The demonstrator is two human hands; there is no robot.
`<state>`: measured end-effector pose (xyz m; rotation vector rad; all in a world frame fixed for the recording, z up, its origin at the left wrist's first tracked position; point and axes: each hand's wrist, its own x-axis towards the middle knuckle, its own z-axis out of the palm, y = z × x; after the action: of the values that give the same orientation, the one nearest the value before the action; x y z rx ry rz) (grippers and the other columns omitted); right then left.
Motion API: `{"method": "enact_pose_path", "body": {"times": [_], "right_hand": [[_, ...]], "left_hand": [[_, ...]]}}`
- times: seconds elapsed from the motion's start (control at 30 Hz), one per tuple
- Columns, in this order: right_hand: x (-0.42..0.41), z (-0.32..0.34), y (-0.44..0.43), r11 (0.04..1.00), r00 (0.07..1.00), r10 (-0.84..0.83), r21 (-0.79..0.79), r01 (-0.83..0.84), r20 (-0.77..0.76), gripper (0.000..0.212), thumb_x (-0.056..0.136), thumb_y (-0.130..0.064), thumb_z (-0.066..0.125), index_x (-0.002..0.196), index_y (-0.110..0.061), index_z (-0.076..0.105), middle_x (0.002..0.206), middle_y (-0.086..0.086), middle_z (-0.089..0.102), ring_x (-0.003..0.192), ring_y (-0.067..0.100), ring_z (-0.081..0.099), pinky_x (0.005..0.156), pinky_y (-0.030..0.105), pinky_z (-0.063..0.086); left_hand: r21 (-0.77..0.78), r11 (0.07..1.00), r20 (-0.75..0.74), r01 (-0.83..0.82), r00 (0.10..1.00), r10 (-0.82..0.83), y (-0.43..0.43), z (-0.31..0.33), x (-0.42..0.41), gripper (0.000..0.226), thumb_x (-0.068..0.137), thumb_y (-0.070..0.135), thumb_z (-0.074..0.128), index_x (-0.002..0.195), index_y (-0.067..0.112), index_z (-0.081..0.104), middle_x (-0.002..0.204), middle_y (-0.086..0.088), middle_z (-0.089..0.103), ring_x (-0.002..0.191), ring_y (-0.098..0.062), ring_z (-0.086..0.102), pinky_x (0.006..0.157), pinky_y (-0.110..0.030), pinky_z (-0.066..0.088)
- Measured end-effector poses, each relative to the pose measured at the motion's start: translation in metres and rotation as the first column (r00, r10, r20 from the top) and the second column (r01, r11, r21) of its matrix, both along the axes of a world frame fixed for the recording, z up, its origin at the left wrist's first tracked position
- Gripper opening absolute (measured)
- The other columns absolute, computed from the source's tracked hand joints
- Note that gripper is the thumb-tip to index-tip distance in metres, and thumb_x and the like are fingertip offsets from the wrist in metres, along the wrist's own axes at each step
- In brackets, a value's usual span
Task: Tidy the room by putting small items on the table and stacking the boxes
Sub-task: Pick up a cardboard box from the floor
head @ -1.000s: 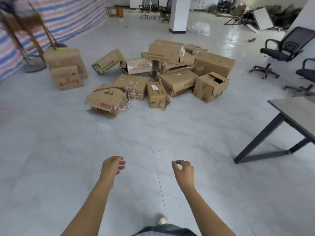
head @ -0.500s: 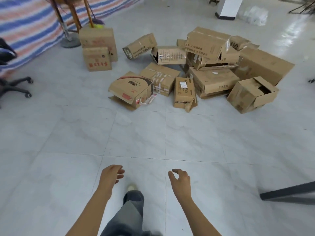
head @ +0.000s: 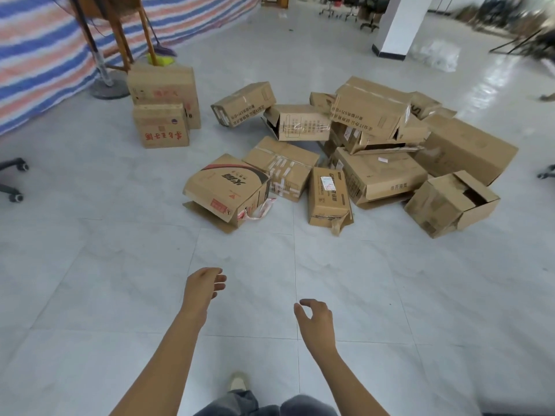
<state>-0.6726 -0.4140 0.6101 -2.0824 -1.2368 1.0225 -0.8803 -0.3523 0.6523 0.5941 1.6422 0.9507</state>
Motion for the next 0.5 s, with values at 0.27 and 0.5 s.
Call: {"method": "enact_pose_path", "body": {"times": [0.27,0.5], "right_hand": [[0.008,-0.02,0.061,0.993,0.999,-0.041,-0.108,0.043,0.021,0.03,0.094,-0.025,0.05,0.118,-0.01,0.06,0.129,0.007,0.053,0.123,0.021,0.044,0.099,0.029,0.035],[0.029,-0.022,0.183,0.998,1.0,0.025,-0.059,-0.026,-0.018,0.034,0.095,-0.027,0.048,0.122,-0.01,0.058,0.131,0.008,0.051,0.123,0.021,0.044,0.097,0.027,0.036]], "left_hand": [[-0.177,0.982,0.018,0.063,0.998,-0.06,0.041,-0.035,0.009,0.011,0.092,0.009,0.052,0.095,0.001,0.06,0.084,-0.01,0.063,0.071,-0.019,0.057,0.064,-0.025,0.042],[-0.135,0.991,-0.044,-0.01,0.999,0.004,0.144,-0.033,0.022,0.012,0.092,0.009,0.05,0.094,0.002,0.06,0.087,-0.012,0.063,0.073,-0.021,0.058,0.065,-0.026,0.041]]}}
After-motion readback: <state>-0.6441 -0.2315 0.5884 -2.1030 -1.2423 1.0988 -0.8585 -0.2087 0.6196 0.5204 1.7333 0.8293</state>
